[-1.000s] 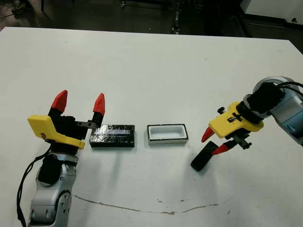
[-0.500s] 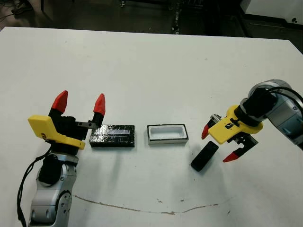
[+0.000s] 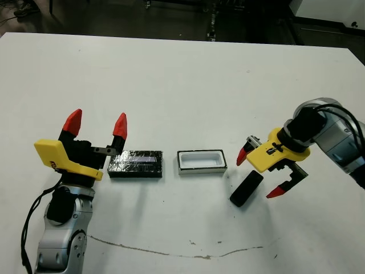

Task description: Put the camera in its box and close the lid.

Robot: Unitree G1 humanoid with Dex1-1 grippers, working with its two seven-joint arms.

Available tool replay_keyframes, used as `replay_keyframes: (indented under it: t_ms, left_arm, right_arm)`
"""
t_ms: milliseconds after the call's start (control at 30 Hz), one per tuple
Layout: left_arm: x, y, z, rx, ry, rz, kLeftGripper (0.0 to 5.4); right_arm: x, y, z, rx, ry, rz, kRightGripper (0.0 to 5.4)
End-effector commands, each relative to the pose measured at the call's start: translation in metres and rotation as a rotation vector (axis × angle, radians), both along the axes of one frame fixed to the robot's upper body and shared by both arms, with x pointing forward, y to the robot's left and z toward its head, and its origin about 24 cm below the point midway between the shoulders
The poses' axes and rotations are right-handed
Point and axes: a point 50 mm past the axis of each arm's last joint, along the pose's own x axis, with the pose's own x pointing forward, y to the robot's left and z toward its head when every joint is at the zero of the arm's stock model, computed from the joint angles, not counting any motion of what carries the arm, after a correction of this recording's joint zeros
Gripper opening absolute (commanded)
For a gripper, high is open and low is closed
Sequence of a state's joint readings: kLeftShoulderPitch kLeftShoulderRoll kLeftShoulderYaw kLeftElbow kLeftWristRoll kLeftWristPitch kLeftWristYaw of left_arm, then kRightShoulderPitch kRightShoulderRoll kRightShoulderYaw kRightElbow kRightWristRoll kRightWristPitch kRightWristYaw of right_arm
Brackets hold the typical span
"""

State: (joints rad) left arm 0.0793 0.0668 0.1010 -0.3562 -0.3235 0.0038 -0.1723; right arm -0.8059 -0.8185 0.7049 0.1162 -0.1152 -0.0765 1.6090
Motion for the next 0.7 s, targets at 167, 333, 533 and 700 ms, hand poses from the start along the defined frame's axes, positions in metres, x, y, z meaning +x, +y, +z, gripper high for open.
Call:
replay_keyframes:
  t_ms: [167, 333, 533, 700]
  left_arm:
    - [-0.0012, 0.0009, -0.0041, 0.004, 0.017, 0.018, 5.40]
    - [-0.0013, 0.0002, -0.0033, 0.007, 0.015, 0.022, 5.40]
    - [-0.0009, 0.0000, -0.0023, 0.009, 0.008, 0.023, 5.40]
    - [-0.0004, 0.0001, -0.0013, 0.005, 0.009, 0.024, 5.40]
  right_arm:
    - [-0.0003, -0.0024, -0.0049, 0.021, -0.012, -0.002, 4.44]
    - [-0.0004, -0.0026, -0.0079, 0.043, -0.042, 0.000, 3.68]
    - [0.0034, -0.0045, -0.0114, 0.055, -0.015, -0.080, 2.86]
    - [0.0051, -0.0043, -0.0106, 0.053, -0.003, -0.088, 2.11]
